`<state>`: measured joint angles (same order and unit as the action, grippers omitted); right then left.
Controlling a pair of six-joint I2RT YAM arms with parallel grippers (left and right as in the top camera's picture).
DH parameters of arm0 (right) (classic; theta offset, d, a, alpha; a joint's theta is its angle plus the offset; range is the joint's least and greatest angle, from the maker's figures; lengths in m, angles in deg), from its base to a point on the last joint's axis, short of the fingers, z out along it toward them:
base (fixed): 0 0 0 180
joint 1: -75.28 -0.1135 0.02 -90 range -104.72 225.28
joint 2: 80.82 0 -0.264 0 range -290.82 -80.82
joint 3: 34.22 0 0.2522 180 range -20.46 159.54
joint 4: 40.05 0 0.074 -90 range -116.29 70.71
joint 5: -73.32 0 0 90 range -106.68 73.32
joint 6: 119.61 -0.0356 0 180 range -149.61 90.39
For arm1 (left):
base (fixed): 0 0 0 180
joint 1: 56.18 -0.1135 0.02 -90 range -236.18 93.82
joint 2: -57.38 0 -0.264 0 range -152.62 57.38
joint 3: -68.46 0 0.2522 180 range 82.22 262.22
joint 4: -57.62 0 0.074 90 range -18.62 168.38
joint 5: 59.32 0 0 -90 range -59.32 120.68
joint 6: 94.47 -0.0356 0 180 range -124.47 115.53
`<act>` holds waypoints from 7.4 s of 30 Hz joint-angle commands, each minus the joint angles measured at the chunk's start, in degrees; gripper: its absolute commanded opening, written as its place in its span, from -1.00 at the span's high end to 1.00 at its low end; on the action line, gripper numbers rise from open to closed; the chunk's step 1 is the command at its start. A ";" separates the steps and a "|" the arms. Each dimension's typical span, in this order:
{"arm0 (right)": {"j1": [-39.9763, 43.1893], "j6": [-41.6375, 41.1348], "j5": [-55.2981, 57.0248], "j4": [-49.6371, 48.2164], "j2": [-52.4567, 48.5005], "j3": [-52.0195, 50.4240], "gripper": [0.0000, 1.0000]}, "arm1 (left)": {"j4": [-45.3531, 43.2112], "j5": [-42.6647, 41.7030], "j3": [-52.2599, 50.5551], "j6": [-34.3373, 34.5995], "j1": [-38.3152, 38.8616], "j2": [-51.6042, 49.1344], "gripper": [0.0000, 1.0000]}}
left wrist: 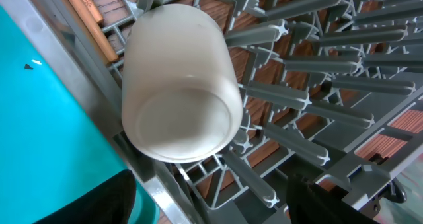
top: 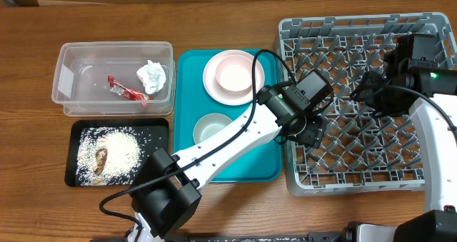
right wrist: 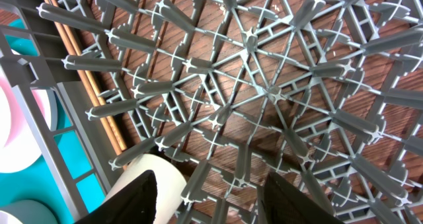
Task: Sort waste into correct bins and load items into the dishwasher
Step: 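Carry the cup with the left gripper over the dish rack and release, then grasp the cup in the rack with the right gripper and stand it upright, then release the cup and raise the right gripper away from the rack, then move the right gripper to the white bowl on the teal tray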
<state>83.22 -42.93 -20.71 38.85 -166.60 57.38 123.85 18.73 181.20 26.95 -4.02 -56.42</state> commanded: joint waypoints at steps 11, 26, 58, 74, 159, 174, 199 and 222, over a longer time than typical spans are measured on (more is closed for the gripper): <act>0.28 5.20 -19.82 -1.33 0.50 1.16 0.11 | 16.28 14.12 21.29 -1.84 -6.69 2.10 -0.52; -9.22 8.48 -30.47 3.10 0.48 -7.13 0.92 | 27.06 17.44 27.50 -1.81 -32.15 2.16 -1.00; -12.11 1.95 -26.32 -1.55 0.48 -13.29 0.91 | 28.70 17.46 27.50 -1.81 -35.65 2.16 -1.00; -12.11 2.84 -19.06 -9.62 0.46 -16.90 0.91 | 28.70 17.46 27.50 -1.81 -35.65 2.16 -1.00; -25.62 4.35 1.86 -6.75 -18.56 5.68 0.90 | 28.68 17.46 27.50 -1.81 -35.58 2.16 -1.00; -25.62 4.35 1.86 -4.74 -18.56 5.68 0.79 | 28.68 17.46 27.50 -1.81 -35.58 2.16 -1.00; -35.65 -0.50 -6.34 -3.65 -18.78 19.67 0.17 | 24.22 18.62 28.92 -8.63 -36.57 2.19 -1.00; -51.71 -3.19 9.35 -9.97 -26.60 12.46 0.10 | 34.45 33.07 37.77 -25.00 -48.72 2.16 -1.00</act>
<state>31.40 -45.66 -13.28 29.26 -192.00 70.85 158.25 51.76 217.72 2.91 -52.65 -55.17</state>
